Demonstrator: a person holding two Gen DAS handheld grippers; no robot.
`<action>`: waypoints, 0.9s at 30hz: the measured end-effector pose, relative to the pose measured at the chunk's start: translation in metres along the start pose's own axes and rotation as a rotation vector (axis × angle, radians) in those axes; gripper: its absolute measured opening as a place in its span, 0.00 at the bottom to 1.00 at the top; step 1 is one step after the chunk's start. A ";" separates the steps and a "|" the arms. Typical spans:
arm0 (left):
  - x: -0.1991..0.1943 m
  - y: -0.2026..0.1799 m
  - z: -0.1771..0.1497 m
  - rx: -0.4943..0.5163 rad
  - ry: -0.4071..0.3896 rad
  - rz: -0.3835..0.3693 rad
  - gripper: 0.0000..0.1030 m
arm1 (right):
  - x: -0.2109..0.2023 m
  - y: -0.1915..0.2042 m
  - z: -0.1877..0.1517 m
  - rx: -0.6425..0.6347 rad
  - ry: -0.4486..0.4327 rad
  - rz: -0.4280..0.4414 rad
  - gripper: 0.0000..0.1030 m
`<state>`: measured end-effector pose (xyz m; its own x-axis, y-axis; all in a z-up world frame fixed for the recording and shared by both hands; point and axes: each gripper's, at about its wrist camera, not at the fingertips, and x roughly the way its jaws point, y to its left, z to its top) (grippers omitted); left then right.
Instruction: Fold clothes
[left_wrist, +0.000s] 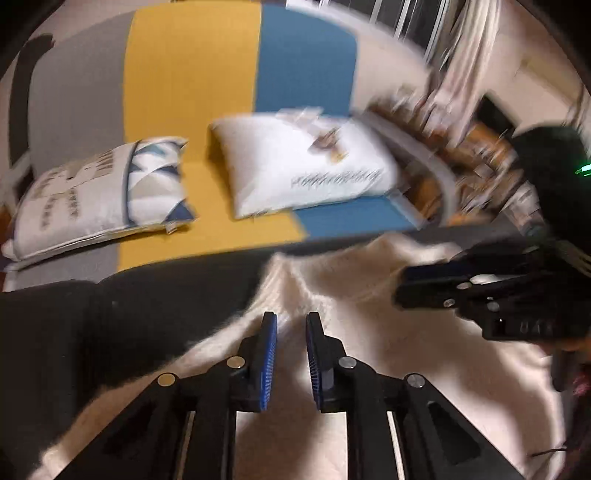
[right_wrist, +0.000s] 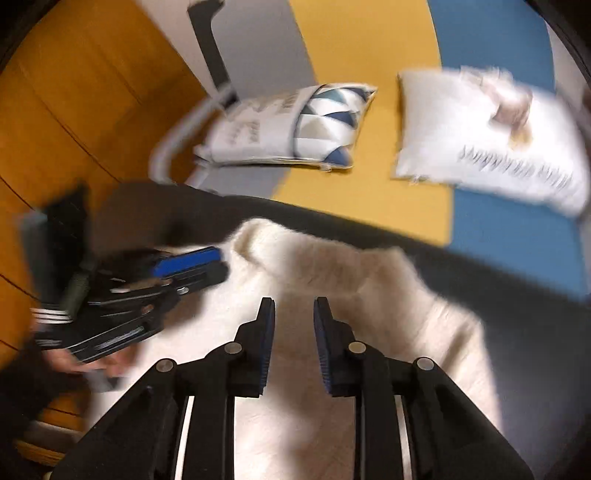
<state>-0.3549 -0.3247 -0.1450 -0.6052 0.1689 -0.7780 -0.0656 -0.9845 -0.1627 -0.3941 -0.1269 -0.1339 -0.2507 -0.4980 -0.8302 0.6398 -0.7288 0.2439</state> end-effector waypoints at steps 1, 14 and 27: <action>0.000 0.002 0.000 -0.015 -0.005 -0.003 0.17 | 0.006 0.003 0.000 -0.025 0.010 -0.069 0.23; -0.081 0.034 -0.065 -0.242 -0.054 0.011 0.23 | -0.033 0.039 -0.063 -0.049 0.027 -0.071 0.53; -0.128 0.065 -0.104 -0.451 -0.036 0.144 0.25 | -0.053 0.043 -0.135 0.067 -0.004 -0.246 0.56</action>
<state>-0.1986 -0.4058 -0.1191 -0.6101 0.0224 -0.7920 0.3678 -0.8774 -0.3082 -0.2554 -0.0686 -0.1470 -0.3956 -0.3039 -0.8667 0.5100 -0.8575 0.0678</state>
